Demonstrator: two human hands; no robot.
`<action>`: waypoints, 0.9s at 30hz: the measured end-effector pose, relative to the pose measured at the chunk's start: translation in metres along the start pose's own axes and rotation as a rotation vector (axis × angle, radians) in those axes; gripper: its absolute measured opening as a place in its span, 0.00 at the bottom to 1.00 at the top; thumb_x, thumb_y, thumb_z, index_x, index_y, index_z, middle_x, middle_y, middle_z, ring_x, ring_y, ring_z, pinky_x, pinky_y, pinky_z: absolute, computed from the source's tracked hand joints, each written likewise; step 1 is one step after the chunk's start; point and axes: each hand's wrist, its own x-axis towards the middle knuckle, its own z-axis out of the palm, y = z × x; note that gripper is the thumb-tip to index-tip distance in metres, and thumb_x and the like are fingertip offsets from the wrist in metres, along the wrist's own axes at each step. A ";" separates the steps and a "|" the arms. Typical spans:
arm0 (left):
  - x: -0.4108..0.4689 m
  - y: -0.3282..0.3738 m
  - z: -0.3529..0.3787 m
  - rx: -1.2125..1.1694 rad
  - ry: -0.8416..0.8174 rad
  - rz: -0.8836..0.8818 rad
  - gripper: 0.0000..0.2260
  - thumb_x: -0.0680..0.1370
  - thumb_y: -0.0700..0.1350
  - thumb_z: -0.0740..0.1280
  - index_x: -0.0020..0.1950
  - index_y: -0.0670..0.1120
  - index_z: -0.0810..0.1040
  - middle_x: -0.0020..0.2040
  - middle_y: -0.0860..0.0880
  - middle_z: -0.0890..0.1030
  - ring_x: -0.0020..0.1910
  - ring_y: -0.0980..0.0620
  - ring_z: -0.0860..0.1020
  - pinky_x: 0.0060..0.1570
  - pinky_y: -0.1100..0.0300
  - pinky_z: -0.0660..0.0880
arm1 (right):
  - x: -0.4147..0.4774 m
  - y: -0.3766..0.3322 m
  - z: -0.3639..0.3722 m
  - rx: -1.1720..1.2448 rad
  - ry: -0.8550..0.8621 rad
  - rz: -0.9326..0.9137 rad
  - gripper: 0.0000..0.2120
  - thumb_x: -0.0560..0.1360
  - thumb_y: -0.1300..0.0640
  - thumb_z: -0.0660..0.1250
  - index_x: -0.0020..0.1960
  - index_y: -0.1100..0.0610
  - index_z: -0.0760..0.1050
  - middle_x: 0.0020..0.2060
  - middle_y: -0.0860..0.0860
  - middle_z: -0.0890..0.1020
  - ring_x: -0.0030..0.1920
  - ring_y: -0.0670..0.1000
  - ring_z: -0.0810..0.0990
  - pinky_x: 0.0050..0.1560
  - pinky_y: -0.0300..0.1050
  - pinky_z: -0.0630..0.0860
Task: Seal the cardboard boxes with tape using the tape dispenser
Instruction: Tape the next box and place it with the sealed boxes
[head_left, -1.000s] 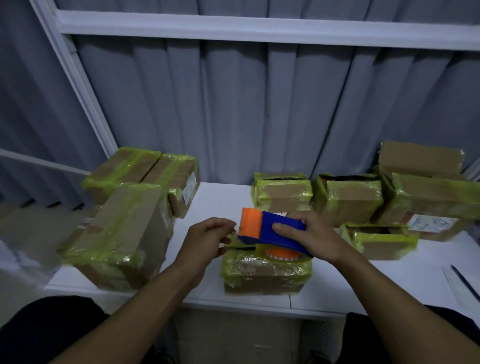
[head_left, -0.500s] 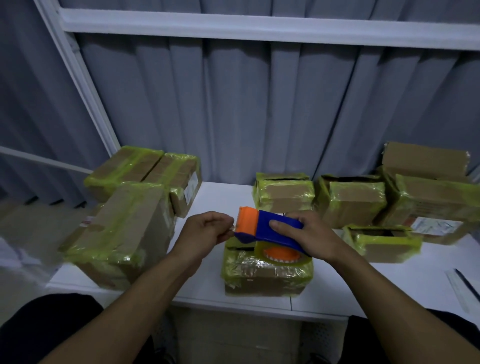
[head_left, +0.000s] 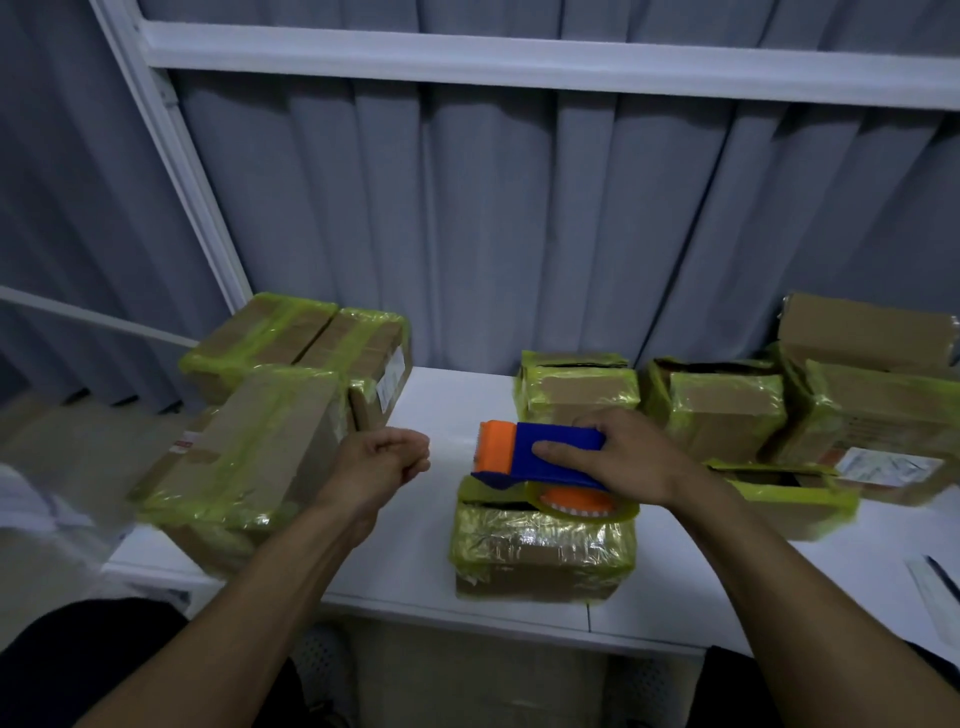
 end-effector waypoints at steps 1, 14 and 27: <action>0.003 -0.004 -0.002 0.015 0.015 -0.019 0.04 0.78 0.35 0.69 0.45 0.41 0.82 0.42 0.43 0.82 0.39 0.52 0.80 0.39 0.67 0.78 | 0.002 0.000 0.002 -0.041 -0.010 0.002 0.33 0.71 0.27 0.67 0.39 0.59 0.80 0.32 0.54 0.82 0.31 0.51 0.80 0.31 0.38 0.70; 0.032 -0.071 -0.017 -0.012 0.126 -0.257 0.05 0.78 0.36 0.69 0.44 0.43 0.81 0.40 0.45 0.81 0.38 0.52 0.78 0.41 0.59 0.77 | 0.016 -0.007 0.023 -0.314 -0.120 0.135 0.31 0.69 0.26 0.69 0.38 0.56 0.81 0.33 0.50 0.83 0.34 0.48 0.81 0.34 0.42 0.74; 0.026 -0.125 -0.004 -0.297 0.058 -0.567 0.01 0.77 0.38 0.71 0.48 0.41 0.81 0.40 0.44 0.82 0.39 0.52 0.78 0.47 0.57 0.78 | 0.041 -0.010 0.041 -0.412 -0.249 0.252 0.32 0.64 0.24 0.72 0.45 0.53 0.83 0.40 0.50 0.83 0.40 0.49 0.83 0.44 0.47 0.81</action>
